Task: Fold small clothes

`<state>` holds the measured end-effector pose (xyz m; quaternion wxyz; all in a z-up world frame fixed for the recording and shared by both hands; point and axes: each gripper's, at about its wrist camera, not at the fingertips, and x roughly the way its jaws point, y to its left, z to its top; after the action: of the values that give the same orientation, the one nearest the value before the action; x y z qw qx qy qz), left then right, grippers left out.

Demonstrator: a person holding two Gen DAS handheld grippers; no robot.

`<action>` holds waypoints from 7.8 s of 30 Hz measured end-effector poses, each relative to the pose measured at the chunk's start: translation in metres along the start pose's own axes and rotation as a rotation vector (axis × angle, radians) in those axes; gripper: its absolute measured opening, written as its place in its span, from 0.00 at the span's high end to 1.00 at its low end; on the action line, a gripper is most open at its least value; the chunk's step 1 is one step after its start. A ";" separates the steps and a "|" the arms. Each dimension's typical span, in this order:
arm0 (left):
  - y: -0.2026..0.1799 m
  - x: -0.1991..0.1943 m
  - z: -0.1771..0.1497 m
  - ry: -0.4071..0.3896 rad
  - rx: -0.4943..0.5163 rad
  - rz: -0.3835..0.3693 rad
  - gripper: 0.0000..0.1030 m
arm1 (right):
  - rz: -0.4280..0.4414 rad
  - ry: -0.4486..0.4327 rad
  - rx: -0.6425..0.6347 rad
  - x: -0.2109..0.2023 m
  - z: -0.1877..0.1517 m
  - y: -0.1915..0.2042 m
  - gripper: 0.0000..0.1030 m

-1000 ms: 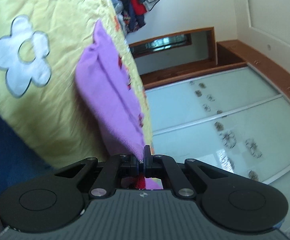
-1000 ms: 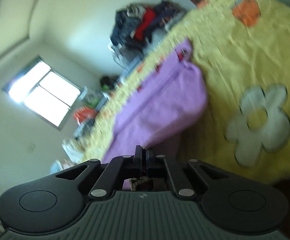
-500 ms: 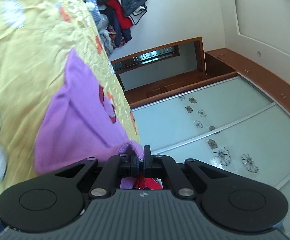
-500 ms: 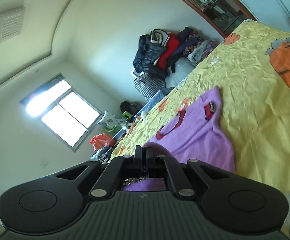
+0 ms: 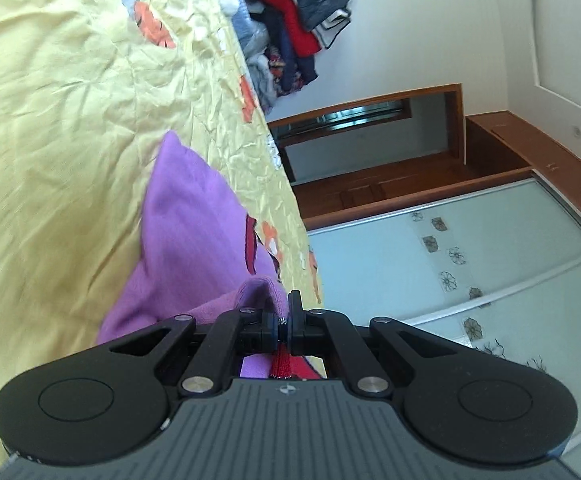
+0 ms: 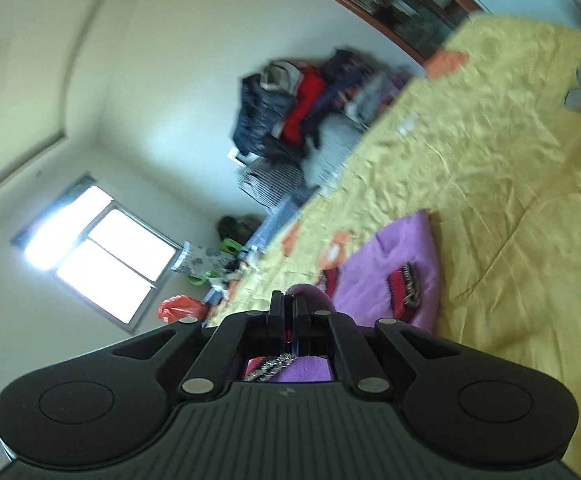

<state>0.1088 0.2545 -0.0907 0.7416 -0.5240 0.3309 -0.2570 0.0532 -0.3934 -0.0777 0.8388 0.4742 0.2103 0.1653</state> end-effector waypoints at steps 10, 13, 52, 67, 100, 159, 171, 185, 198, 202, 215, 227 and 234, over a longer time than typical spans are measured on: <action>0.022 0.065 0.046 0.039 -0.071 0.098 0.96 | -0.151 0.068 0.083 0.068 0.029 -0.052 0.97; 0.025 0.074 0.052 0.040 -0.073 0.119 0.96 | -0.153 0.059 0.089 0.073 0.033 -0.059 0.97; -0.025 0.160 0.023 0.063 0.530 0.563 0.88 | -0.603 0.318 -0.733 0.172 0.004 0.008 0.00; -0.059 0.126 -0.113 -0.004 0.721 0.643 0.23 | -0.447 0.356 -0.930 0.121 -0.124 0.059 0.00; -0.040 0.068 -0.163 -0.039 0.936 0.822 0.11 | -0.530 0.339 -0.857 0.048 -0.121 0.040 0.00; -0.060 0.058 -0.113 -0.116 0.838 0.866 0.00 | -0.677 0.175 -0.680 0.076 -0.077 0.051 0.00; -0.058 0.132 -0.172 -0.034 0.912 0.861 0.00 | -0.688 0.230 -0.779 0.066 -0.150 0.055 0.00; -0.057 0.120 -0.179 -0.029 0.927 0.849 0.00 | -0.642 0.247 -0.799 0.084 -0.147 0.058 0.00; -0.056 0.117 -0.180 -0.028 0.930 0.844 0.00 | -0.718 0.218 -0.779 0.162 -0.078 0.045 0.00; -0.056 0.117 -0.179 -0.028 0.930 0.847 0.00 | -0.723 0.195 -0.652 0.159 -0.058 0.046 0.00; -0.066 0.091 -0.134 -0.087 0.825 0.772 0.00 | -0.668 0.191 -0.644 0.141 -0.057 0.043 0.00; -0.086 0.102 -0.058 -0.028 0.864 0.612 0.00 | -0.645 0.243 -0.772 0.086 -0.130 0.062 0.00; -0.043 0.101 -0.125 0.083 0.958 0.680 0.00 | -0.636 0.281 -0.814 0.086 -0.132 0.051 0.00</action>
<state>0.0779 0.0919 -0.1015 0.9229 0.0153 0.3559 -0.1459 0.0557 -0.2318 -0.1112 0.9273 -0.0034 0.3728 0.0333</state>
